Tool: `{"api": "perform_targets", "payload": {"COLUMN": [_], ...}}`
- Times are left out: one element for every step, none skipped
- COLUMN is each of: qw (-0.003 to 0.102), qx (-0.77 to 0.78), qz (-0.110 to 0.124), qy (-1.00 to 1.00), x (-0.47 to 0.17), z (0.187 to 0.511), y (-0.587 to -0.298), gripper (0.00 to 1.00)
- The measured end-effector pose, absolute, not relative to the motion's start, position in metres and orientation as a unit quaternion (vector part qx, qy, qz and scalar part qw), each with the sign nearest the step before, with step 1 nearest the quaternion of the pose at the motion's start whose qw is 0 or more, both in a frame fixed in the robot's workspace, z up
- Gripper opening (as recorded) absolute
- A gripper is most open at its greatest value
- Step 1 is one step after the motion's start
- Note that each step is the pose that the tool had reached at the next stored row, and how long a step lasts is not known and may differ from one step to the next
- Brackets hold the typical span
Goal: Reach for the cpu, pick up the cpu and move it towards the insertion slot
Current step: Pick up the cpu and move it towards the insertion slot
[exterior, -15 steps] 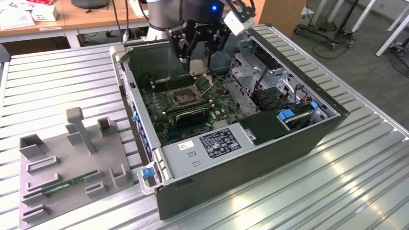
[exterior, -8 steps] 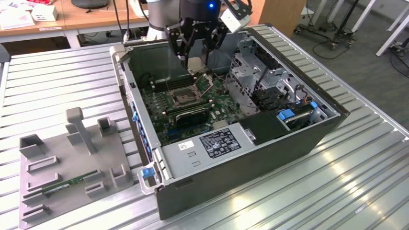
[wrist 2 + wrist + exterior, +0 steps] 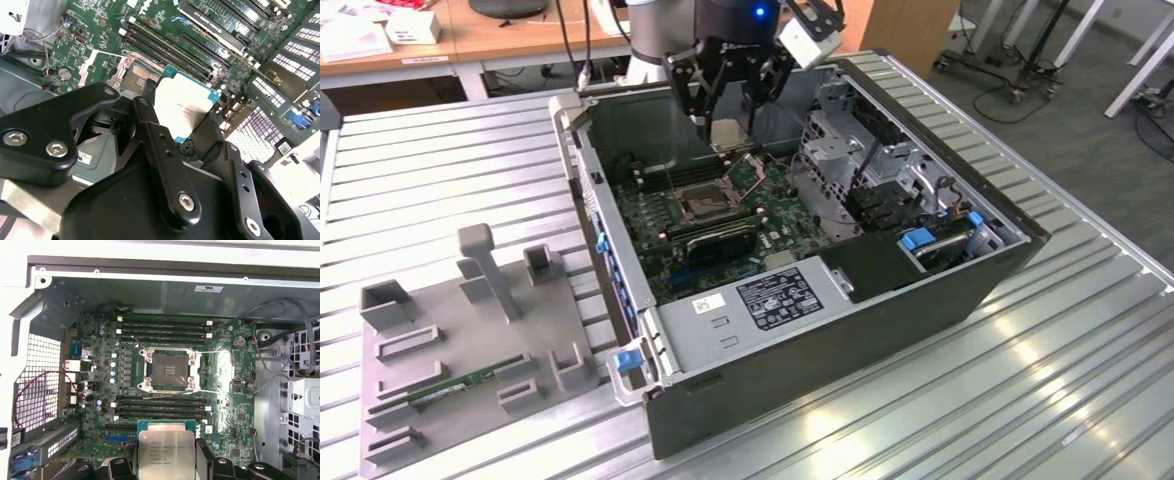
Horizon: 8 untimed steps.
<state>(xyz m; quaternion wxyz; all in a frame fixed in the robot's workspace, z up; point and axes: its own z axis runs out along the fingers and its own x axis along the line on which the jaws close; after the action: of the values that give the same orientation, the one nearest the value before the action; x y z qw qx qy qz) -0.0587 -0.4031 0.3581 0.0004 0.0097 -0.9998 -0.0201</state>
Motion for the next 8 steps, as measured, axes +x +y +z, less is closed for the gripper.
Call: {"api": "perform_targets", "payload": {"qw": [0.000,0.000,0.000,0.000,0.000,0.000,0.000,0.000], "qx": [0.010,0.010,0.010,0.010,0.010,0.010,0.010,0.010], "qz": [-0.020,-0.020,-0.020,-0.020,-0.020,-0.020,-0.020,-0.020], "qy": [-1.000,-1.000,-1.000,-1.000,-1.000,-1.000,-1.000,-1.000], "x": [-0.0587,-0.0587,-0.0587,-0.0587,-0.0587,-0.0587,-0.0587,-0.0587], "z": [0.3569,0.3555,0.3543,0.3530,0.3520,0.3513,0.3512,0.3512], "y": [-0.4029,-0.4028,-0.4026,-0.4023,-0.4020,-0.4017,-0.4017,-0.4017], "gripper": [0.54,0.54,0.54,0.54,0.54,0.54,0.54,0.54]}}
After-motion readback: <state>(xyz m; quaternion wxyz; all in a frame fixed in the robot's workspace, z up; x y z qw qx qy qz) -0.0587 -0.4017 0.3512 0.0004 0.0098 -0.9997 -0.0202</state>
